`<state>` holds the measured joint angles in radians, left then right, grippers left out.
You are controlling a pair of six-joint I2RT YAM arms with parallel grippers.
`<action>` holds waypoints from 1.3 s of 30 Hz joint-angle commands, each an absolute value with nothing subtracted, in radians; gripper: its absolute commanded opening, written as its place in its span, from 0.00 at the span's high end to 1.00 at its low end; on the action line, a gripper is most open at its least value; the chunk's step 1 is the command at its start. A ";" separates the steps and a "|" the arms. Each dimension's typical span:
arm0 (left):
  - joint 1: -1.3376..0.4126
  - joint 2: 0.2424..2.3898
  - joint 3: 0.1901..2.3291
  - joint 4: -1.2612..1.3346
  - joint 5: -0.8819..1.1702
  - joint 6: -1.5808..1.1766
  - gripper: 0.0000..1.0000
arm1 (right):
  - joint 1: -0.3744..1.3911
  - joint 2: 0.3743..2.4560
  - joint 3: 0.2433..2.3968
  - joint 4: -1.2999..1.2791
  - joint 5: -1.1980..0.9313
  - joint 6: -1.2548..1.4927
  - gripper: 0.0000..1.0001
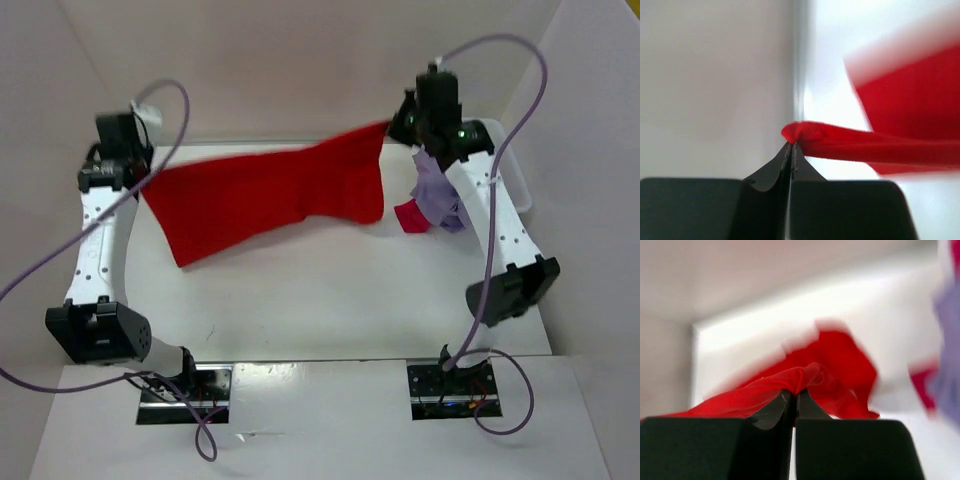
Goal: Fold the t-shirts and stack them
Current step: Flatten out the tshirt, then fold the flattened tshirt in 1/3 of the way
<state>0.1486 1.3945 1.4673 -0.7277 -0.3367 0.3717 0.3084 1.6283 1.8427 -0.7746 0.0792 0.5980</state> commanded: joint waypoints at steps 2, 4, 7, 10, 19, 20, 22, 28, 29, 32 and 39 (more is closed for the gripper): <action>0.155 1.419 1.958 -0.583 -0.305 0.198 1.00 | 0.385 1.782 2.611 -0.859 0.294 0.348 1.00; 0.144 1.381 1.979 -0.520 -0.276 0.221 1.00 | 0.410 1.767 2.588 -0.838 0.341 0.339 1.00; 0.133 1.325 1.884 -0.494 -0.308 0.288 1.00 | 0.428 1.704 2.435 -0.853 0.385 0.330 1.00; 0.133 1.266 1.752 -0.468 -0.328 0.334 1.00 | 0.442 1.608 2.254 -0.865 0.406 0.351 1.00; 0.133 1.023 1.334 -0.570 -0.399 0.449 1.00 | 0.529 1.174 1.449 -0.896 0.339 0.641 1.00; 0.133 1.008 1.307 -0.625 -0.408 0.449 1.00 | 0.540 1.151 1.386 -0.896 0.277 0.705 1.00; 0.133 0.961 1.214 -0.694 -0.434 0.459 1.00 | 0.561 1.082 1.194 -0.907 0.223 0.770 1.00; 0.133 0.884 0.910 -0.770 -0.488 0.482 1.00 | 0.652 1.023 0.922 -0.830 0.086 0.917 1.00; 0.133 0.884 0.881 -0.770 -0.488 0.482 1.00 | 0.652 1.041 0.913 -0.830 0.086 0.917 1.00; 0.133 0.864 0.805 -0.807 -0.488 0.472 1.00 | 0.663 1.094 0.904 -0.804 0.064 0.908 1.00; 0.143 0.824 0.719 -0.807 -0.544 0.503 1.00 | 0.733 1.239 0.948 -0.738 0.025 0.878 1.00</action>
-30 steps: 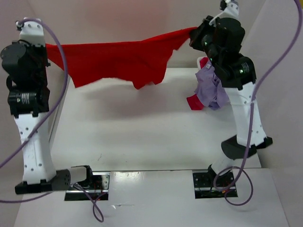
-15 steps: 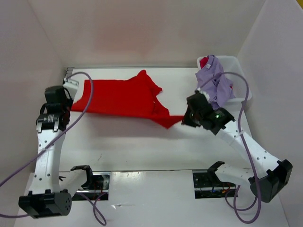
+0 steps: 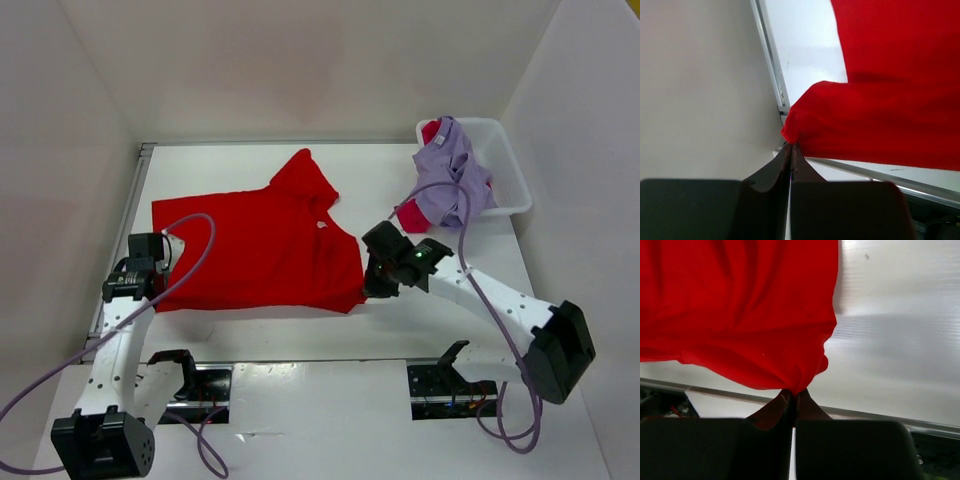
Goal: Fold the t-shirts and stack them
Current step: Fold the flattened tshirt in 1/3 of the way
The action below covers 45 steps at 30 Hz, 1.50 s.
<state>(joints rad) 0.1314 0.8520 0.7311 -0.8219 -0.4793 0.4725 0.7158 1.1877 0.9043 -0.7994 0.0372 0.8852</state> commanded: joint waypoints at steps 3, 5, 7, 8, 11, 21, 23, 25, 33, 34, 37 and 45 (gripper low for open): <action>0.152 0.824 0.709 -0.760 -0.554 0.514 1.00 | 0.724 1.321 1.018 -0.693 0.046 0.812 1.00; 0.152 0.856 0.709 -0.730 -0.563 0.514 1.00 | 0.681 1.420 1.084 -0.658 0.046 0.737 1.00; 0.152 0.879 0.709 -0.686 -0.563 0.503 1.00 | 0.658 1.497 1.153 -0.643 0.072 0.689 1.00; 0.152 0.905 0.709 -0.674 -0.563 0.503 1.00 | 0.658 1.534 1.176 -0.643 0.083 0.652 1.00; 0.161 0.956 0.730 -0.591 -0.563 0.492 1.00 | 0.635 1.662 1.265 -0.603 0.083 0.609 1.00; 0.161 1.245 0.853 -0.512 -0.482 0.370 1.00 | 0.597 1.907 1.509 -0.607 0.072 0.500 1.00; 0.161 1.279 0.853 -0.503 -0.495 0.361 1.00 | 0.571 1.917 1.509 -0.597 0.072 0.500 1.00; 0.161 1.308 0.853 -0.494 -0.508 0.360 1.00 | 0.560 1.928 1.509 -0.597 0.063 0.491 1.00; 0.219 1.431 0.896 -0.482 -0.544 0.308 1.00 | 0.520 1.988 1.634 -0.607 0.084 0.469 1.00; 0.219 1.431 0.910 -0.482 -0.545 0.299 1.00 | 0.520 2.003 1.647 -0.607 0.084 0.459 1.00; 0.219 1.456 0.910 -0.482 -0.534 0.299 1.00 | 0.509 2.032 1.700 -0.617 0.072 0.437 1.00; 0.219 1.534 0.930 -0.482 -0.502 0.299 0.76 | 0.499 2.112 1.781 -0.649 0.038 0.399 0.41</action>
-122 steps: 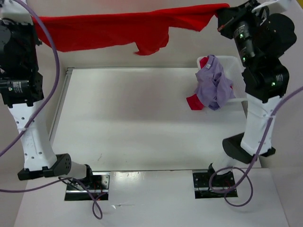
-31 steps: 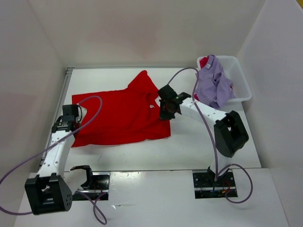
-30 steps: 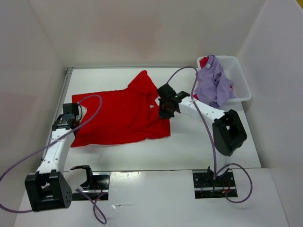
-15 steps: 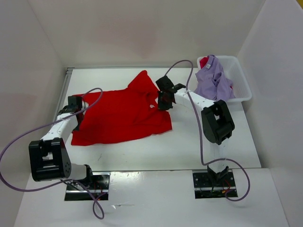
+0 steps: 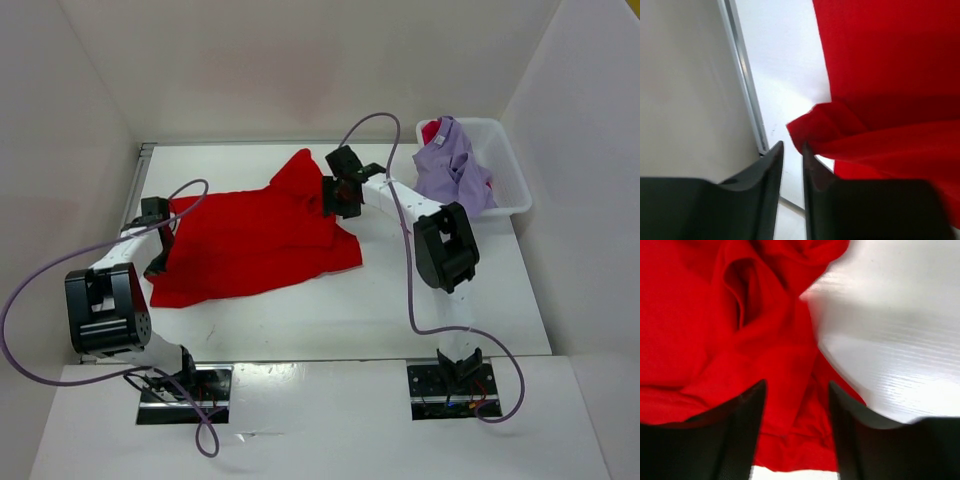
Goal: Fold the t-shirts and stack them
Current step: Fold the flattened tshirt in 1/3 of the way
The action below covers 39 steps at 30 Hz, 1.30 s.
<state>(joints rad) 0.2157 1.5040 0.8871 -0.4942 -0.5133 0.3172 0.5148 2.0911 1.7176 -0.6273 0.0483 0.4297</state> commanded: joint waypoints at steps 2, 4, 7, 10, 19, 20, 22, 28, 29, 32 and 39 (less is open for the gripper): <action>0.228 1.545 0.950 -0.482 -0.515 0.288 0.61 | 0.489 2.112 1.793 -0.660 0.029 0.399 0.36; 0.258 1.536 0.982 -0.520 -0.528 0.278 0.39 | 0.489 2.068 1.764 -0.669 0.038 0.399 0.31; 0.325 1.480 0.982 -0.594 -0.480 0.291 0.30 | 0.480 1.938 1.596 -0.646 0.052 0.445 0.31; 0.350 1.421 0.908 -0.615 -0.459 0.337 0.26 | 0.471 1.809 1.386 -0.595 0.038 0.500 0.31; 0.350 1.528 0.845 -0.618 -0.356 0.324 0.25 | 0.410 1.885 1.218 -0.466 -0.101 0.552 0.31; 0.350 1.537 0.845 -0.606 -0.356 0.324 0.25 | 0.399 1.905 1.206 -0.442 -0.112 0.552 0.35; 0.350 1.557 0.836 -0.595 -0.370 0.334 0.25 | 0.364 1.905 1.174 -0.413 -0.165 0.572 0.39; 0.350 1.601 0.836 -0.572 -0.322 0.334 0.35 | 0.345 1.885 1.118 -0.364 -0.228 0.581 0.97; 0.350 1.611 0.836 -0.572 -0.322 0.334 0.39 | 0.345 1.885 1.118 -0.364 -0.229 0.592 1.00; 0.341 1.640 0.854 -0.572 -0.322 0.325 0.61 | 0.345 1.841 1.094 -0.409 -0.174 0.621 1.00; 0.310 1.595 0.910 -0.592 -0.313 0.336 0.51 | 0.324 1.533 0.895 -0.595 -0.072 0.755 1.00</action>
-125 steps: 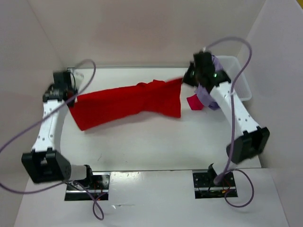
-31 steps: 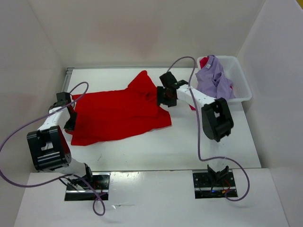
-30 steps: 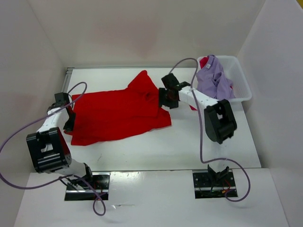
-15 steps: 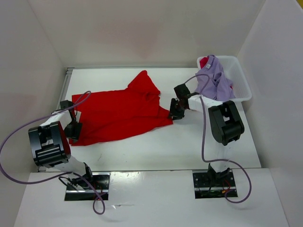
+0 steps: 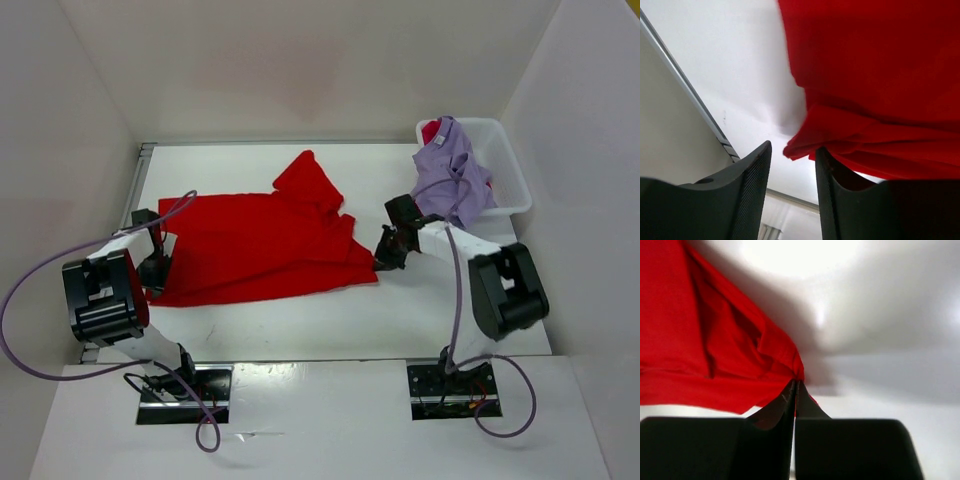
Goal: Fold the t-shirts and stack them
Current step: Fold the flattened tshirt in 1/3 of the way
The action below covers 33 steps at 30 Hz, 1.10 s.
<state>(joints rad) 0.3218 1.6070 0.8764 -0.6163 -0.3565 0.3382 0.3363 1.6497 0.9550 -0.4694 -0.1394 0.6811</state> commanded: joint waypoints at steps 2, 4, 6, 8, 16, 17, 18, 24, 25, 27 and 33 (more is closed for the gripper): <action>0.310 1.571 0.943 -0.601 -0.304 0.336 0.48 | 0.324 1.465 0.826 -0.647 -0.097 0.806 1.00; 0.310 1.559 0.959 -0.601 -0.304 0.336 0.43 | 0.345 1.396 0.798 -0.693 -0.097 0.848 0.91; 0.301 1.545 0.973 -0.611 -0.304 0.336 0.40 | 0.356 1.349 0.776 -0.718 -0.088 0.900 0.59; 0.301 1.536 0.985 -0.611 -0.304 0.345 0.36 | 0.356 1.302 0.766 -0.752 -0.055 0.910 0.56; 0.291 1.506 1.069 -0.630 -0.359 0.405 0.29 | 0.368 1.207 0.795 -0.790 0.026 0.959 0.41; 0.291 1.506 1.083 -0.630 -0.370 0.405 0.29 | 0.382 1.207 0.795 -0.773 0.026 0.959 0.41; 0.291 1.506 1.083 -0.630 -0.379 0.420 0.27 | 0.399 1.207 0.795 -0.764 0.026 0.959 0.41; 0.247 1.534 1.160 -0.696 -0.327 0.503 0.26 | 0.477 1.288 0.867 -0.747 0.076 0.908 0.41; 0.232 1.475 1.141 -0.706 -0.289 0.597 0.26 | 0.512 1.298 0.880 -0.759 0.093 0.908 0.41; 0.209 1.361 1.044 -0.733 -0.243 0.726 0.26 | 0.538 1.321 0.890 -0.769 0.104 0.908 0.41; 0.163 1.314 0.856 -0.703 -0.274 0.966 0.26 | 0.549 1.371 0.859 -0.681 0.071 0.876 0.40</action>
